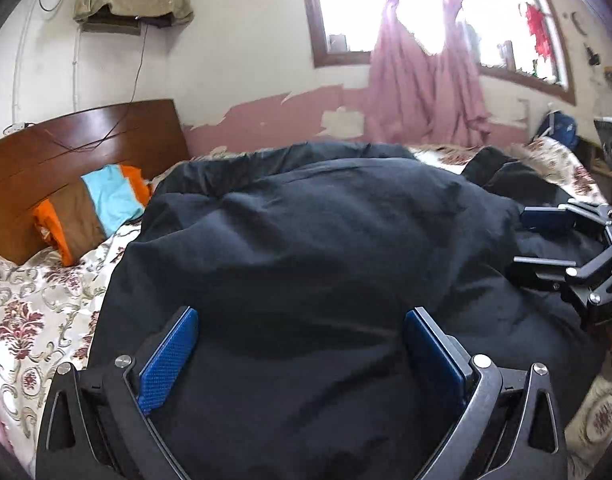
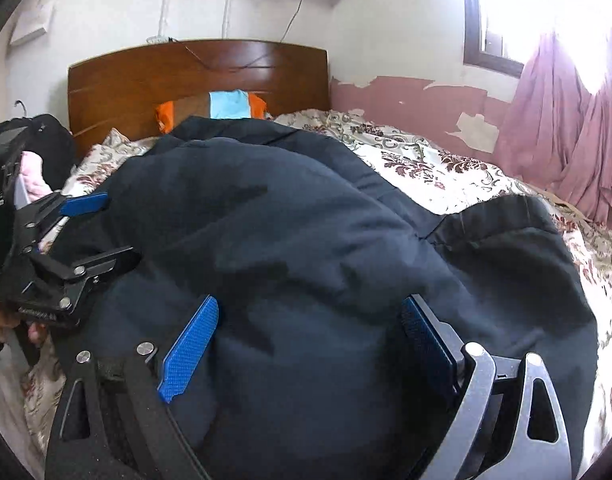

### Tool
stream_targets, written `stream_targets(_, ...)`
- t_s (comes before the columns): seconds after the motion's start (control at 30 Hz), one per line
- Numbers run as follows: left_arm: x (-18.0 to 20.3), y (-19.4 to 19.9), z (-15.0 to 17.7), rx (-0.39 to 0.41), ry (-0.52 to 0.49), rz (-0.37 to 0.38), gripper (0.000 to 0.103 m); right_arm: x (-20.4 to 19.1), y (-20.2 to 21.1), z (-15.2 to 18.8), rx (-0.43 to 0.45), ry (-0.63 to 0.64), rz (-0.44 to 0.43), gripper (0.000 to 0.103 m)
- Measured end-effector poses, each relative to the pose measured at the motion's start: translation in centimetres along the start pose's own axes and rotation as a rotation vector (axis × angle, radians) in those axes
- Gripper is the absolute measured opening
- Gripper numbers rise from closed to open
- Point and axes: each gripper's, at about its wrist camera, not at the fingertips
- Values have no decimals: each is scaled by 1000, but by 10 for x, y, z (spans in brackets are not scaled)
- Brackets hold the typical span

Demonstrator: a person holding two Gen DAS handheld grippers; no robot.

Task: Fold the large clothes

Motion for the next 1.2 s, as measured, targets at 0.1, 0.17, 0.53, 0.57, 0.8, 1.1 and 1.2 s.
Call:
stream_targets(0.1,-1,-11,-15,-29,21,-29,103,14,-15,-17,-34,-12,16,90)
stream_targets(0.17,-3,-21,-29,-54,27,-30,103,27,-24,-27,-56,-47,19,90)
stream_targets(0.53,-25,-88,-81,-173,141,-42,103,96,-93,-24,-172,-369,-73,90)
stream_targets(0.57,-28,-96,-80,-209,155,-32,103,95,-95,-18,-176,-378,-84,90)
stream_targets(0.8,-42,-117,-75,-234,164,14,103,87,-128,-9,-212,-378,-116,95)
stream_targets(1.1,-55,-137,-69,-262,223,70,103,88,-139,-11,-205,-364,-125,99)
stream_targets(1.2,-51,-139,-66,-254,210,49,103,86,-142,-10,-199,-354,-117,100)
Point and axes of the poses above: each gripper's, at about its wrist camera, not at the fingertips, and y roughly against the way its jaws point, x to its right, z to its underside, and after that the axes turned 1 degree about y, right-handed
